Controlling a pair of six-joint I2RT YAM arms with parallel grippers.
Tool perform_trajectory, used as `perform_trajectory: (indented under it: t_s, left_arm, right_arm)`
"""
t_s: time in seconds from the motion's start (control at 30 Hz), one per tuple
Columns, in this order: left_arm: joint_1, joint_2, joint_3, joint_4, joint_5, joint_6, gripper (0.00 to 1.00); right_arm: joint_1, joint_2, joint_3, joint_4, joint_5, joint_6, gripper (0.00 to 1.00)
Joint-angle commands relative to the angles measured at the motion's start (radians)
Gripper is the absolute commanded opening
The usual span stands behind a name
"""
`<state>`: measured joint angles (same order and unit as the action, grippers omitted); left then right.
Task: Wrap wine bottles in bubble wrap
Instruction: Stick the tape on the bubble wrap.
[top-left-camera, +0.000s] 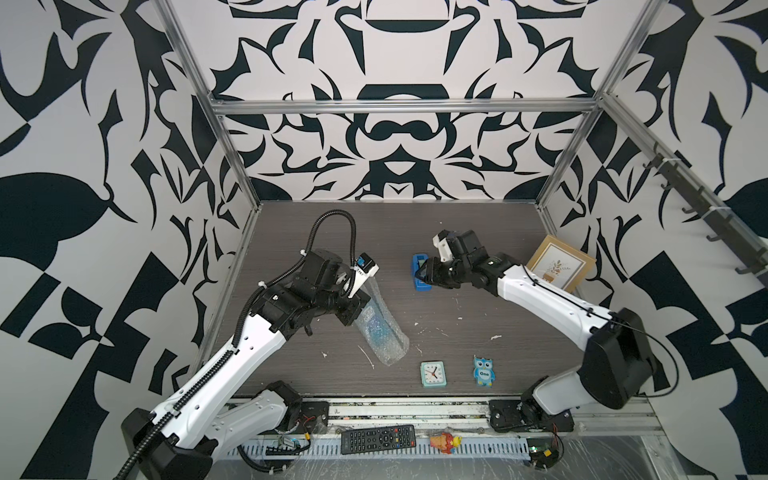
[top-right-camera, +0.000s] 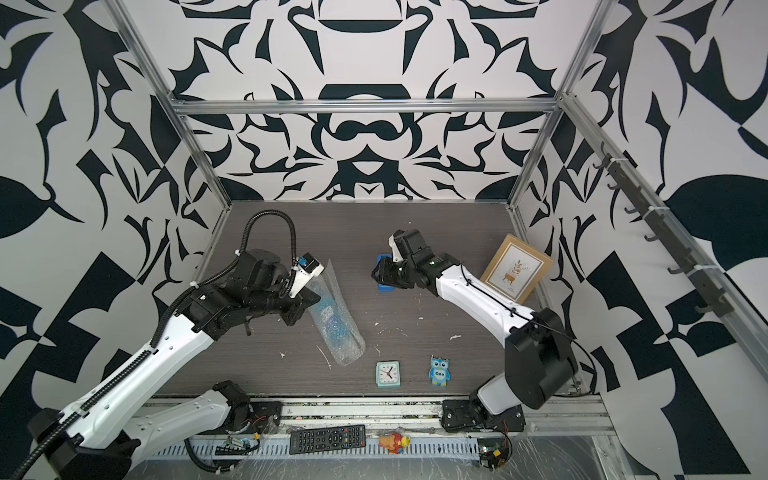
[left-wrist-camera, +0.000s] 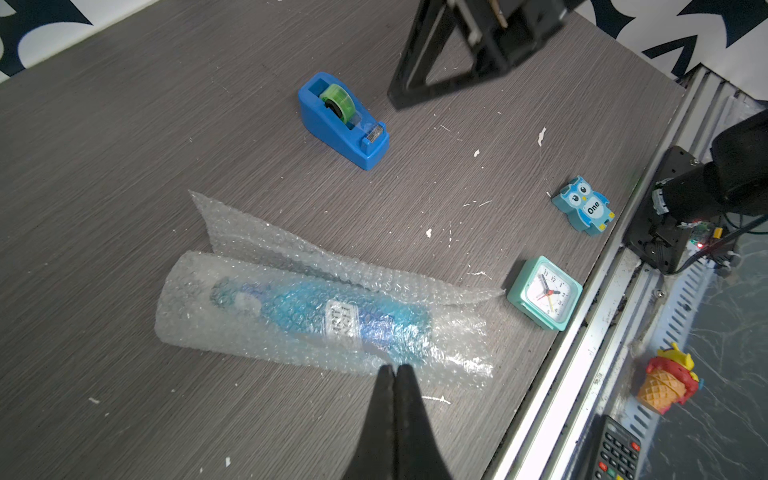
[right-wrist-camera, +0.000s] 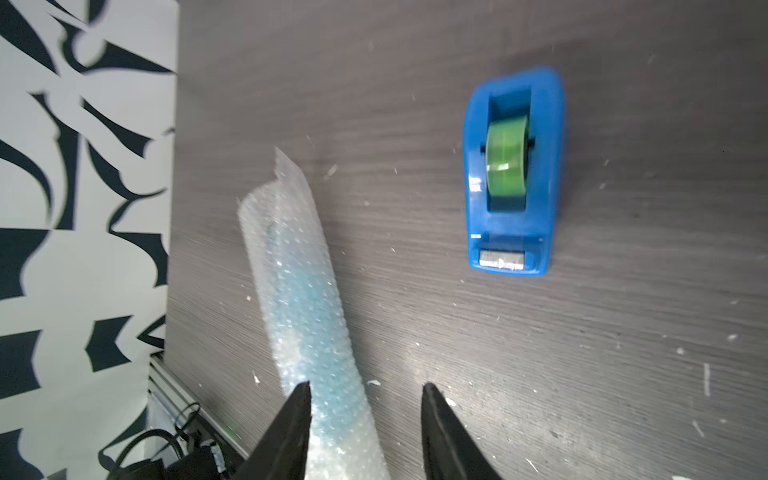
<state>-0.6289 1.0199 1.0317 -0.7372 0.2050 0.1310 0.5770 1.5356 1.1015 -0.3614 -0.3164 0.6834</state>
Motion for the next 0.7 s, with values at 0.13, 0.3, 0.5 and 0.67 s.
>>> perform_trajectory:
  t_s: [0.13, 0.3, 0.5, 0.67]
  left_arm:
    - [0.004, 0.046, 0.029, -0.014, 0.035, -0.071, 0.0]
    - [0.053, 0.094, 0.046, -0.006, 0.055, -0.164, 0.0]
    - [0.155, 0.128, 0.02, 0.031, 0.157, -0.256, 0.0]
    - [0.194, 0.145, -0.014, 0.057, 0.193, -0.308, 0.0]
  right_arm:
    - [0.104, 0.149, -0.011, 0.131, -0.059, -0.057, 0.45]
    - [0.164, 0.247, -0.019, 0.232, -0.108, -0.053, 0.44]
    - [0.215, 0.283, -0.034, 0.342, -0.176, -0.044, 0.44]
    - [0.23, 0.256, -0.047, 0.342, -0.16, -0.064, 0.45]
